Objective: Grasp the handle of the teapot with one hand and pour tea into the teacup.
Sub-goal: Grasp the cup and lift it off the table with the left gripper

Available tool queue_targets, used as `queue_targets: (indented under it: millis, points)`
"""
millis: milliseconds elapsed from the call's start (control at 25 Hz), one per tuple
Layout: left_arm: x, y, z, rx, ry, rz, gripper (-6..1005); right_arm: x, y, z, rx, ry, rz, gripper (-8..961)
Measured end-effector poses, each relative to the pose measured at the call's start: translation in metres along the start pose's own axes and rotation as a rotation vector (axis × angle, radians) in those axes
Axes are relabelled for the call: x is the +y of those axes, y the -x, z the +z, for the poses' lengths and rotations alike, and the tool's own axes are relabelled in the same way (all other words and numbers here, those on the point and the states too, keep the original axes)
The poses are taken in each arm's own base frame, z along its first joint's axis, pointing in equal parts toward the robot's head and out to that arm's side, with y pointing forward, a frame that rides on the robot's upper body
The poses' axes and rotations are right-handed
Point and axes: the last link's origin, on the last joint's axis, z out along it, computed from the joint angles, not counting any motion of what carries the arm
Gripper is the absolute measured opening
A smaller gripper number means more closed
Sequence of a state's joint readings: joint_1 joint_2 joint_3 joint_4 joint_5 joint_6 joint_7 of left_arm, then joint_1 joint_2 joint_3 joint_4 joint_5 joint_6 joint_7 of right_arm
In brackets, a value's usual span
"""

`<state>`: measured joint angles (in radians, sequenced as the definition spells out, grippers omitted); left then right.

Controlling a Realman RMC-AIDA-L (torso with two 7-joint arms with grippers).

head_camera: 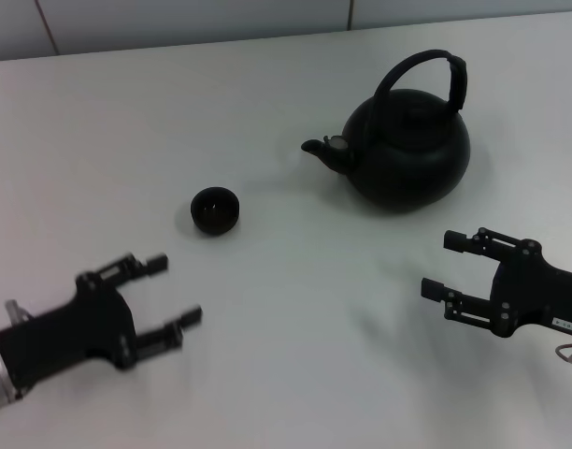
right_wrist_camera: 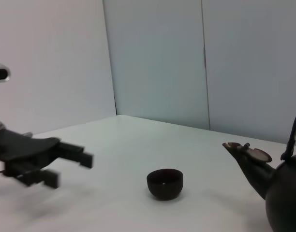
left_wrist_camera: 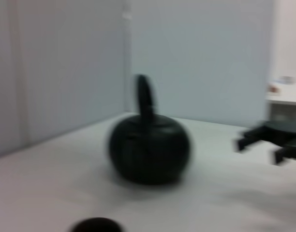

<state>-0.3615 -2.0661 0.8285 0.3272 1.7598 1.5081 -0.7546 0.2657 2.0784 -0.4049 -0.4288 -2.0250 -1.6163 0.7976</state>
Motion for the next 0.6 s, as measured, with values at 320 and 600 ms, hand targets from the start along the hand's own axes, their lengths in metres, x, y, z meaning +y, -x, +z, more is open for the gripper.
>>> queue_targets:
  millis: [320, 600]
  points:
    - [-0.033, -0.001, -0.003, 0.051, -0.267, -0.019, 796, 0.0, 0.001, 0.001, -0.009, 0.001, 0.0, 724]
    - [-0.032, -0.003, 0.0, 0.054, -0.252, -0.007, 796, -0.001, 0.002, 0.002, -0.012, 0.004, -0.002, 724]
